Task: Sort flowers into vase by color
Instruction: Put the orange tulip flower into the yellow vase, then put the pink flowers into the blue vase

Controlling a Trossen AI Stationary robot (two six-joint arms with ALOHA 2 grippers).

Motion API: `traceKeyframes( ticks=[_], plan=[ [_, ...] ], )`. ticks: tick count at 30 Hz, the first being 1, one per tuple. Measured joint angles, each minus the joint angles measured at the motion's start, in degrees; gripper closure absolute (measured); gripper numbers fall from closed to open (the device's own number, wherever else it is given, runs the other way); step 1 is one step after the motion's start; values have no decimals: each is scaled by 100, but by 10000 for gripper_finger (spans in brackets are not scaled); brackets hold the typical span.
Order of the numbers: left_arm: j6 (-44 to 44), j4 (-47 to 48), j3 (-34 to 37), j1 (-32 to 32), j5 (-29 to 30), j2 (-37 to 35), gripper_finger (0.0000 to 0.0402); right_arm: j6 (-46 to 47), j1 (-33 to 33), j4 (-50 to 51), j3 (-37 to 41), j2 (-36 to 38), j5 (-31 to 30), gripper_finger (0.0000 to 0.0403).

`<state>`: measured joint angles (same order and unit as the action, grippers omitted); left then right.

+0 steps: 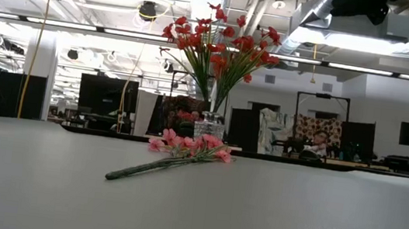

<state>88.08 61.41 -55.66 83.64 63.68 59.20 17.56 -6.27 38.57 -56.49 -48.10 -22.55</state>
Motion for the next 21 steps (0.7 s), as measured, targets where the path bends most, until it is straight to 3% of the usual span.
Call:
traceKeyframes(
  ticks=[7, 14, 21],
  plan=[
    [38, 14, 0, 0, 41, 0, 280, 0, 0, 0, 0, -1, -1, 255],
    [-349, 34, 0, 99, 558, -156, 280, 0, -1, 0, 0, -2, 0, 255],
    [-496, 41, 0, 60, 1086, -745, 282, 0, -1, 0, 0, -2, 0, 255]
  ],
)
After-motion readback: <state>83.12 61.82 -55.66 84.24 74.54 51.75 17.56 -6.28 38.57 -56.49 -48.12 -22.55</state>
